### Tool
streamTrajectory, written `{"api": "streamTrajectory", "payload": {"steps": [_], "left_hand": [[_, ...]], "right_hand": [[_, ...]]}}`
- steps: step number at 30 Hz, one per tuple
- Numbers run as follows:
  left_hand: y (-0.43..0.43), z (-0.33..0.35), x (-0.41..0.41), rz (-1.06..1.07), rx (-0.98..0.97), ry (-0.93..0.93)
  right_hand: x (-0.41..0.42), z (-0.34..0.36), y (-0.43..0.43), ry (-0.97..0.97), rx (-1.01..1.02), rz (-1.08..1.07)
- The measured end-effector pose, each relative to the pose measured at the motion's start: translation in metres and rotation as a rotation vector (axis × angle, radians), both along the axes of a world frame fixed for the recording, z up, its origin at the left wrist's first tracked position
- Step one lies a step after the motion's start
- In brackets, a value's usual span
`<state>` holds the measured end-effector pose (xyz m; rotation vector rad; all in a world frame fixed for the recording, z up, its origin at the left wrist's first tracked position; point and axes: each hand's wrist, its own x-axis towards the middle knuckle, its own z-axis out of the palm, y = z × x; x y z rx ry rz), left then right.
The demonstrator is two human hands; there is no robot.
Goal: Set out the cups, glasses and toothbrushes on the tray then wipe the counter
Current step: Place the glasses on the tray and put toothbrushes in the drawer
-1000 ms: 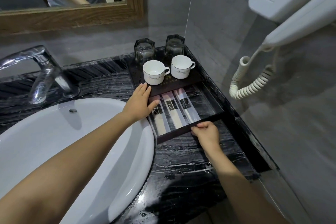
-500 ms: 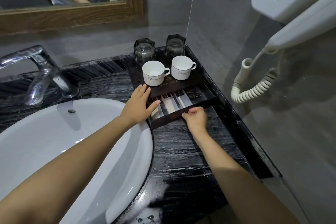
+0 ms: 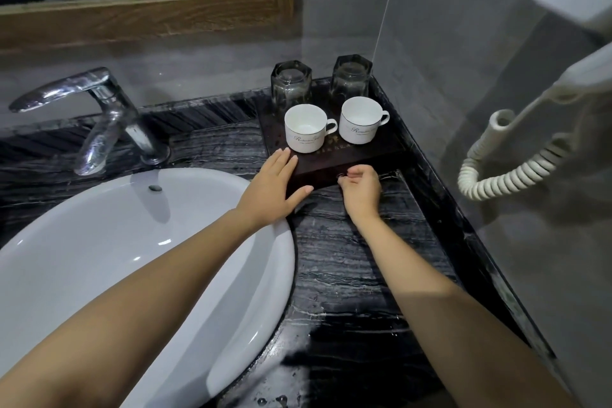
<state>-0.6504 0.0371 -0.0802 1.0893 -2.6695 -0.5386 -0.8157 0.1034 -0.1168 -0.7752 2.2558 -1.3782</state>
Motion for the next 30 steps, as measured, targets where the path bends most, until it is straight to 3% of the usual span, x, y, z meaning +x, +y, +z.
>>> {"api": "streamTrajectory", "payload": {"steps": [8, 14, 22, 30], "left_hand": [[0.004, -0.011, -0.002, -0.002, -0.071, -0.005], [0.003, -0.008, -0.002, -0.018, -0.1, -0.091], [0.012, -0.006, 0.041, 0.01, -0.072, -0.316], [0.041, 0.02, 0.142, 0.051, 0.196, -0.508]], "right_hand": [[0.017, 0.002, 0.001, 0.091, -0.035, -0.035], [0.029, 0.013, -0.003, 0.103, 0.076, -0.076], [0.064, 0.023, 0.012, 0.286, 0.482, 0.047], [0.146, 0.065, 0.043, 0.246, 0.834, 0.378]]}}
